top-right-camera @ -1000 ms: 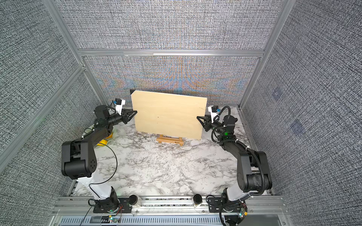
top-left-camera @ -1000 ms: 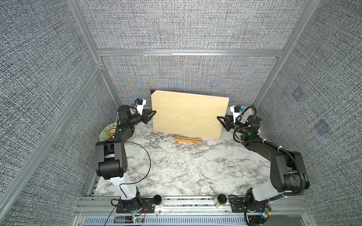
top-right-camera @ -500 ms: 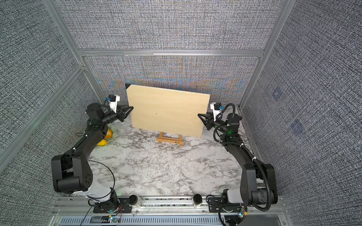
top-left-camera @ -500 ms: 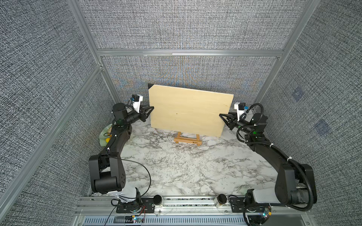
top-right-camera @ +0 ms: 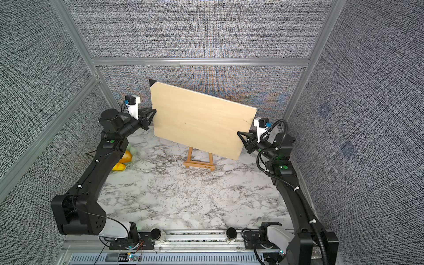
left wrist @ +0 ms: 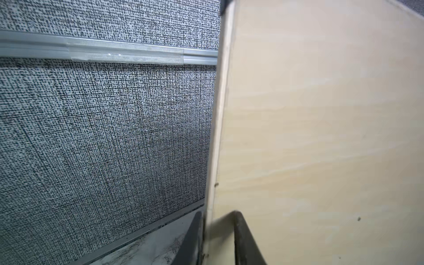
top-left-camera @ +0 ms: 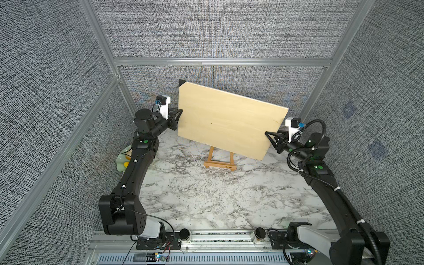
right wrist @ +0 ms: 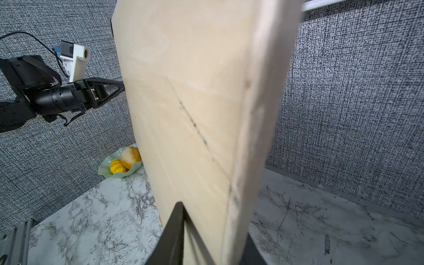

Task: Disassemble the easel
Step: Pick up the drawing board from the easel, then place the drawing board at the center of the board.

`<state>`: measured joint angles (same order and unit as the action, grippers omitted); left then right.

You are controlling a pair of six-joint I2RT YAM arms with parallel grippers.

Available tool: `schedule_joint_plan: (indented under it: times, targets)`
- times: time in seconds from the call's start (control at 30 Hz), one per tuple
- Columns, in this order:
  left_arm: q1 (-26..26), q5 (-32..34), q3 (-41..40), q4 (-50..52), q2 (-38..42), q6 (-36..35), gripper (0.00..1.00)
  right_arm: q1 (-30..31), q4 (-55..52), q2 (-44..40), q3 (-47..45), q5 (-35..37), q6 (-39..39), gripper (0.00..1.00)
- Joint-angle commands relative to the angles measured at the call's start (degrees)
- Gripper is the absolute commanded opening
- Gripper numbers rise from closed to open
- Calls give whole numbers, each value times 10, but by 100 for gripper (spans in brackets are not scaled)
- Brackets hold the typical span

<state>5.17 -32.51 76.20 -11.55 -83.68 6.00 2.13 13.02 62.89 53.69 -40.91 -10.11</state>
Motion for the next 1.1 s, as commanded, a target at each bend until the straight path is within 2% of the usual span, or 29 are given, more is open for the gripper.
schedule_joint_plan:
  times: [0.0,0.2,0.37,0.53,0.7,0.87,1.07]
  targets:
    - [45,-299,24,-56,-3,36,0,12,-95,-22,15,20,27,0]
    - [75,-304,65,-79,-44,62,0,-10,-125,-83,-2,-1,-38,0]
    - [80,-324,80,-122,-69,95,0,-35,-41,-124,-61,-91,-98,0]
    - [80,-345,83,-159,-81,125,0,-47,37,-142,-96,-119,-139,0]
    - [81,-351,91,-160,-87,130,0,-82,219,-150,-155,-159,-265,0]
    - [82,-357,104,-160,-92,130,0,-115,505,-119,-209,-196,-444,0]
    - [82,-364,110,-159,-92,132,0,-124,685,-64,-213,-208,-548,0]
